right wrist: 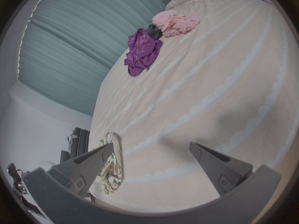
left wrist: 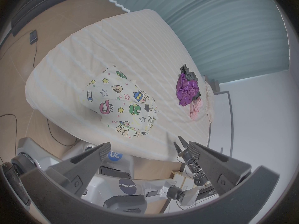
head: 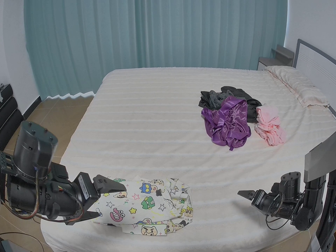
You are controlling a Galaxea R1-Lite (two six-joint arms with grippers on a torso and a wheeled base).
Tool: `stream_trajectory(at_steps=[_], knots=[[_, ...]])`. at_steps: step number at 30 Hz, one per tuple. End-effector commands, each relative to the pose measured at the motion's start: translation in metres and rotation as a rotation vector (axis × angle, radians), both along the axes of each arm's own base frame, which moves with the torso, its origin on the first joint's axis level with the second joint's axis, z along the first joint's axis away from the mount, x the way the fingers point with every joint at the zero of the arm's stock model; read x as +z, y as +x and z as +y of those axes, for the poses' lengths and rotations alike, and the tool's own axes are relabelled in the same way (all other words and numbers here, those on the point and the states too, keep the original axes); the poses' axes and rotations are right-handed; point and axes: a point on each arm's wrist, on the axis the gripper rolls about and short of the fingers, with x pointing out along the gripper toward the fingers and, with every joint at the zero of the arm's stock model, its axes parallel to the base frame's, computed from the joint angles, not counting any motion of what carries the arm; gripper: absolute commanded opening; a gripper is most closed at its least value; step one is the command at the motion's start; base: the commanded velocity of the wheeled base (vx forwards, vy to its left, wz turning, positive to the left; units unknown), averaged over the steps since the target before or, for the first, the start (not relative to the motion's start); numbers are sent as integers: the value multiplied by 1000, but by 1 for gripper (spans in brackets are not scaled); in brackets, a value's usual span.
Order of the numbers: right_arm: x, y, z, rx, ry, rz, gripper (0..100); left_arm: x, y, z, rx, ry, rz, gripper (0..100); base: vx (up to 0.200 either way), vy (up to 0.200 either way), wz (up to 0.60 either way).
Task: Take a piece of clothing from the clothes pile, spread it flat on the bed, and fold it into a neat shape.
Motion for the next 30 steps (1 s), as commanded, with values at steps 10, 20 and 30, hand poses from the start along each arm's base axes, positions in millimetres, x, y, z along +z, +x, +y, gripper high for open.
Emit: stream_trajectory(at_steps=[10,20,30], knots=[[22,18,64,301,7,-245,100,15,-2,41,87,-161,-21,100,0,160,0],[24,26,104,417,9,-241,100,15,-3,41,86,-165,-26,100,0,200,0],[17,39,107,463,-99,-215,100,14,-3,40,81,-159,-21,100,0,40,0]])
